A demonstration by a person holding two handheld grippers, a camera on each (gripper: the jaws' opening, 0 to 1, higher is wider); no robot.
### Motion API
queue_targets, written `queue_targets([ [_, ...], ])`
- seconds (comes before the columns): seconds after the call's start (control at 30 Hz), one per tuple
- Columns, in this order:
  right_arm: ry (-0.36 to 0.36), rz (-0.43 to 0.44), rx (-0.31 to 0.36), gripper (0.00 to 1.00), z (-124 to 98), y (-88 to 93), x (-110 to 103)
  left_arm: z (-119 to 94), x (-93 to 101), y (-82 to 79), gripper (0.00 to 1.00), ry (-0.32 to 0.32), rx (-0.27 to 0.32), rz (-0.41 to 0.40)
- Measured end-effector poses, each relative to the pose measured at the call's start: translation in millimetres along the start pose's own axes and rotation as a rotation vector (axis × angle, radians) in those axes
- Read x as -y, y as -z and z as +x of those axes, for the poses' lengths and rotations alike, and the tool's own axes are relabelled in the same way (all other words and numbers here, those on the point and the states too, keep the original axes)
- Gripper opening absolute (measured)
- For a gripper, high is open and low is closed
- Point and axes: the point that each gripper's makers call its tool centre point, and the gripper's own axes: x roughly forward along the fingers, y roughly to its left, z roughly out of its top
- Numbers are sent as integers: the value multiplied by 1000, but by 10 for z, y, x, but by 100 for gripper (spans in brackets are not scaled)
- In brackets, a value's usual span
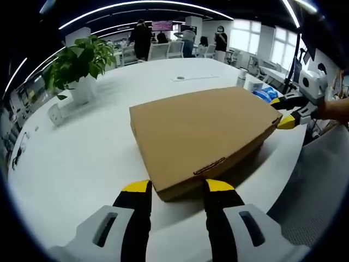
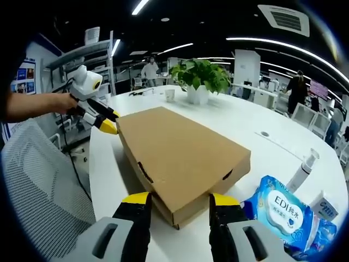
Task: Operate the shoe box by opening the lid, removing the specified soft item, and placing it in the target area until the item is outside and the box remains undamaged.
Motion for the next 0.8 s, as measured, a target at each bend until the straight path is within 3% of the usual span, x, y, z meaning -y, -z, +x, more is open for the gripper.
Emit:
queue_targets([
  [0.23,8,-13,-4,39,30,27,19,28,-3,20,37,-5,-9,-1],
  [0.8,10,-25,-23,40,197,-79,343,249,-100,-194,38,-9,-15,-12],
])
